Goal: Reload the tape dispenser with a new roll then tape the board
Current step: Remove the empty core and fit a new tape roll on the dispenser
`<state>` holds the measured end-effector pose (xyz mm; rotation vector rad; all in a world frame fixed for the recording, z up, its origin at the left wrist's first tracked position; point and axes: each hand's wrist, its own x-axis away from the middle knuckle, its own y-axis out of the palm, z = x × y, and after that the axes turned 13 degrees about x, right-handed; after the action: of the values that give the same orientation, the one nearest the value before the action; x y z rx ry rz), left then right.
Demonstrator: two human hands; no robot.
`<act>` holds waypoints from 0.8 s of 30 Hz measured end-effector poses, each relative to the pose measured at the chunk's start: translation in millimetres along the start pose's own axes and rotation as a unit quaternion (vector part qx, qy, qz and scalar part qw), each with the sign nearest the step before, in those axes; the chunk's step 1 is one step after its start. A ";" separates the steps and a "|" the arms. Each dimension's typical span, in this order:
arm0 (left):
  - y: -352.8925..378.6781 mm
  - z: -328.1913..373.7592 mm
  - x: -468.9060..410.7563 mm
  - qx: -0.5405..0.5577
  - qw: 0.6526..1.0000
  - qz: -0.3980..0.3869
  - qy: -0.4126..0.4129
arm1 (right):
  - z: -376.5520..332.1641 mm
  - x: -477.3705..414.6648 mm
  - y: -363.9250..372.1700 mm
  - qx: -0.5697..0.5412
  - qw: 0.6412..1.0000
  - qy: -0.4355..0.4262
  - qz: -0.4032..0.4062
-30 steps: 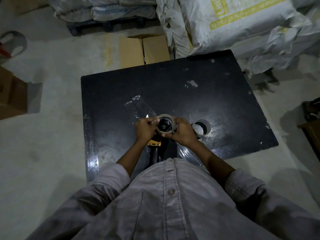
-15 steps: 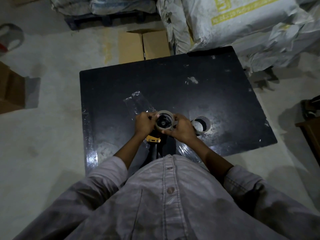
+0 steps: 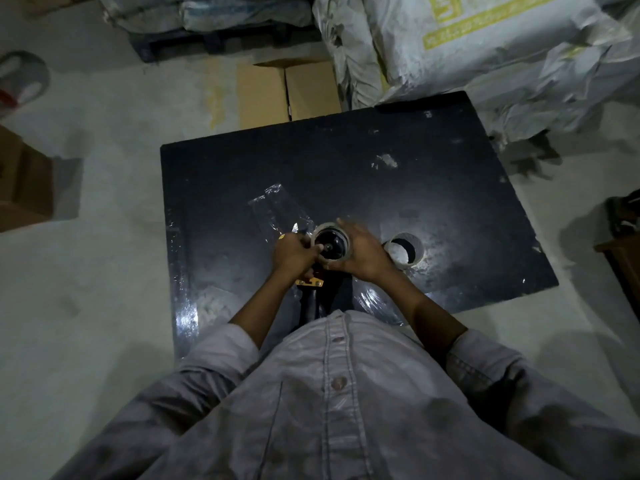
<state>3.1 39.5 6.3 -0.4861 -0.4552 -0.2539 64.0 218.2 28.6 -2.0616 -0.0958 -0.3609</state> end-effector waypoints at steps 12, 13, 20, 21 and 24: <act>-1.9 -4.0 6.1 0.057 0.998 -0.009 0.016 | -9.1 6.1 7.7 0.060 0.995 0.054 0.050; -1.7 -2.9 6.0 0.051 0.998 -0.006 0.020 | -9.1 5.7 9.4 0.061 0.995 0.056 0.057; 4.6 -0.7 4.3 0.048 0.998 0.026 -0.007 | -4.0 0.0 23.5 0.065 0.991 0.068 0.091; 4.6 0.8 3.5 0.049 0.998 0.029 -0.009 | -4.6 -1.1 23.8 0.066 0.991 0.065 0.098; 2.7 6.6 -1.3 0.035 0.999 0.029 -0.009 | -5.5 -6.1 24.3 0.084 0.989 0.073 0.102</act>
<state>0.6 45.2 9.9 -0.4328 -0.4651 -0.1776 62.3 201.8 8.9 -1.8520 0.1663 -0.3624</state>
